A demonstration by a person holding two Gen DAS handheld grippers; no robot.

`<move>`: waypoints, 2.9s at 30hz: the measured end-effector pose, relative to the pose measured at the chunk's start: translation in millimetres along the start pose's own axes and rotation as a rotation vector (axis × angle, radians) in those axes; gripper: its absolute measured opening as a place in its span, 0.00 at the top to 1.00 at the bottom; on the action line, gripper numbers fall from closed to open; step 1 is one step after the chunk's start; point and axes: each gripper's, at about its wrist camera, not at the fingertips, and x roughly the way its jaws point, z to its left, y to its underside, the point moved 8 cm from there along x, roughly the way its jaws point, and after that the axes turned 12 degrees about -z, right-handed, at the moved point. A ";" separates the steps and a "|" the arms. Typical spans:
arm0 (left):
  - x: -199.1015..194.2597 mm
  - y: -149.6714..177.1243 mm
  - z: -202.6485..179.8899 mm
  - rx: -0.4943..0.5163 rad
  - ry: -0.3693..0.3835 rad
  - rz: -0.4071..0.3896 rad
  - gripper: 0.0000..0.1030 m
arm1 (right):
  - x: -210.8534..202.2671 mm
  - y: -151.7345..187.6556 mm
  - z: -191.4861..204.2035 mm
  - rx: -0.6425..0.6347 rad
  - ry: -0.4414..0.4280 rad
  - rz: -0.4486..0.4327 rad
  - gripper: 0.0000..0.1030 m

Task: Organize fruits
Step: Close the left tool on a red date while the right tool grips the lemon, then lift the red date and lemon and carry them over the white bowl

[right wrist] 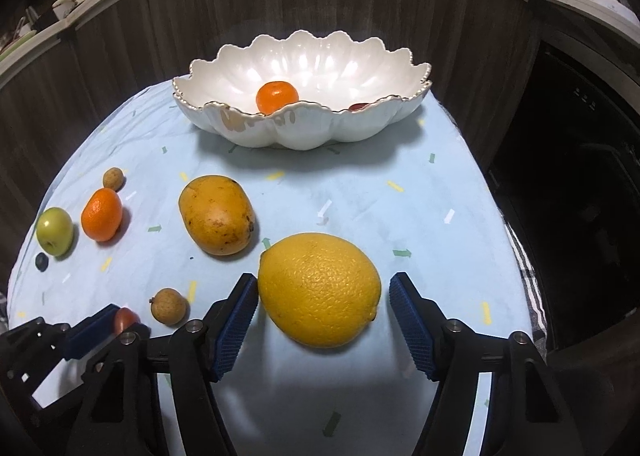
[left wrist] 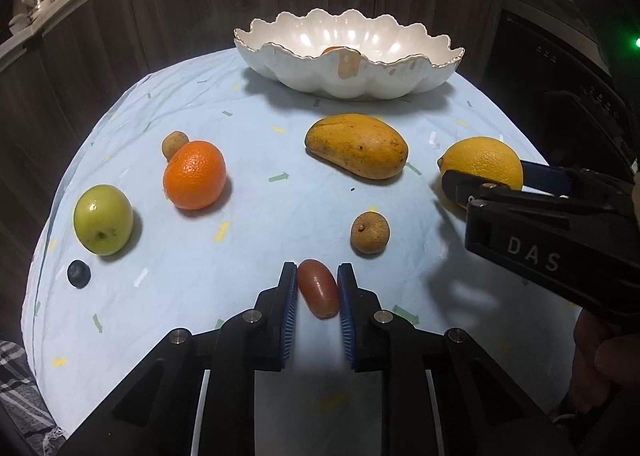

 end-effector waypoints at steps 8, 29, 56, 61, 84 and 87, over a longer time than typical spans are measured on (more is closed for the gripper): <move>-1.3 -1.0 -0.2 0.006 -0.003 -0.006 0.80 | 1.2 -0.8 0.0 0.006 -0.008 -0.009 0.40; -18.9 -19.0 4.9 0.007 -0.019 -0.077 0.81 | -21.7 -18.5 -0.5 0.008 -0.008 -0.090 0.41; -37.9 -71.6 16.3 0.008 -0.072 -0.157 0.81 | -59.1 -63.5 -0.2 0.016 -0.014 -0.200 0.41; -35.4 -85.0 18.8 0.004 -0.077 -0.164 0.81 | -58.4 -72.5 -0.4 0.019 -0.014 -0.207 0.41; -5.6 -170.5 32.7 0.020 -0.091 -0.242 0.81 | -30.7 -136.7 -17.7 0.050 0.001 -0.280 0.41; 3.6 -180.6 33.5 0.023 -0.087 -0.244 0.81 | -23.3 -143.4 -18.3 0.052 0.000 -0.283 0.41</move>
